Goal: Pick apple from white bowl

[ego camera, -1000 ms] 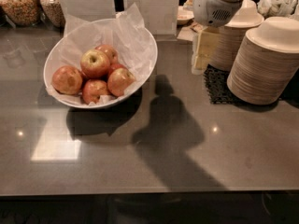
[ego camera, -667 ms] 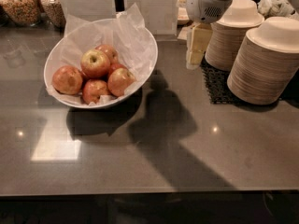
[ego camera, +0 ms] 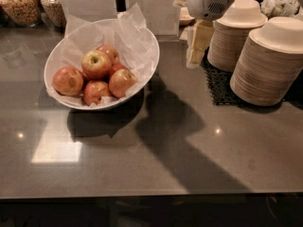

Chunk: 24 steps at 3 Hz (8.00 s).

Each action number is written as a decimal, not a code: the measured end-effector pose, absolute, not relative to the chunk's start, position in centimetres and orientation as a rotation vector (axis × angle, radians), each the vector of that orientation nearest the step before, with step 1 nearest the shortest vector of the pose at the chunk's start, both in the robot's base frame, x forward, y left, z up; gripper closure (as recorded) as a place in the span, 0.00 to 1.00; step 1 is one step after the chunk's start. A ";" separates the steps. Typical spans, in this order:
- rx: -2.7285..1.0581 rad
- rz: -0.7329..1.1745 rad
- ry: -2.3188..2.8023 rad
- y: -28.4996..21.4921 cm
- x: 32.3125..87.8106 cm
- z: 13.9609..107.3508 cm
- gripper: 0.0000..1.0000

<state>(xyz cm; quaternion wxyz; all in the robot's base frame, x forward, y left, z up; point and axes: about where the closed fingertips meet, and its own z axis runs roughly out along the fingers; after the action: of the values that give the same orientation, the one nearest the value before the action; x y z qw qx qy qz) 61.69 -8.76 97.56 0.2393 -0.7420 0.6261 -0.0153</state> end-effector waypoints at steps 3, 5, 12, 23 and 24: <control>-2.111 0.167 1.404 -3.5 53.9 107.0 0.00; -2.153 0.234 1.274 0.8 54.9 106.9 0.00; -2.226 0.322 1.152 6.2 54.1 106.7 0.00; -1.848 0.613 1.617 15.3 60.7 92.3 0.00; -1.855 0.627 1.639 15.9 60.1 90.8 0.00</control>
Offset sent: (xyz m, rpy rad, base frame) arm -0.1463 0.0686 0.1520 0.1713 0.0273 0.3644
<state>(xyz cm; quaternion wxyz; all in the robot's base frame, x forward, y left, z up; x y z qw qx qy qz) 60.13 15.89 90.77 0.2897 -0.6953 0.6144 0.2350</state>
